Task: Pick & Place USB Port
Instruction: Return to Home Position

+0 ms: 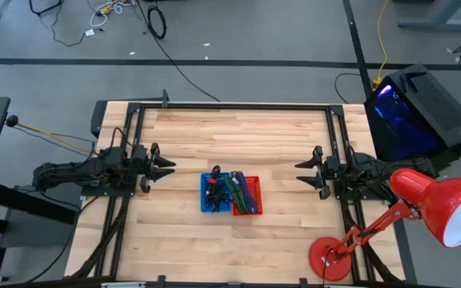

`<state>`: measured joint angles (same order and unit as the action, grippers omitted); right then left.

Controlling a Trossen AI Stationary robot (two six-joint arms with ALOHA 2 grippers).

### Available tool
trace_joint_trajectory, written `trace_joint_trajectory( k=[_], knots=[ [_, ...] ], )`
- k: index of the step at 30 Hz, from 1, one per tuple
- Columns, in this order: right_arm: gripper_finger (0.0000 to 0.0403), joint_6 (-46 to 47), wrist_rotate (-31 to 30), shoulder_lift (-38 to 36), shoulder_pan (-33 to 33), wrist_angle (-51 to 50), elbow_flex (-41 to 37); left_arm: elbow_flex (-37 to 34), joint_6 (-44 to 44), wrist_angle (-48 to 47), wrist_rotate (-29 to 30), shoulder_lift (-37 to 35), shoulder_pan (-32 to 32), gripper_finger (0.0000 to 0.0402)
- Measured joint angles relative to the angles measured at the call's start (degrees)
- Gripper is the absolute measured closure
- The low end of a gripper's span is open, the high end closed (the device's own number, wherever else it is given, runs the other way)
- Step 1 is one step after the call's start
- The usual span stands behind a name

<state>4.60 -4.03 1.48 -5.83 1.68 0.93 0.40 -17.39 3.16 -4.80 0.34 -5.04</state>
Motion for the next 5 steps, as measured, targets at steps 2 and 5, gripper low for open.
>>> trace_joint_trajectory(
  k=[2,5],
  knots=[
    [0.0199,0.00,0.00,0.01,0.00,-0.01,0.00,0.00,0.00,0.00,0.00,0.00,0.02,0.0280],
    [0.0199,0.00,0.00,0.02,-0.01,-0.01,0.00,0.00,0.00,0.00,-0.01,0.00,0.01,0.0280]
  ],
)
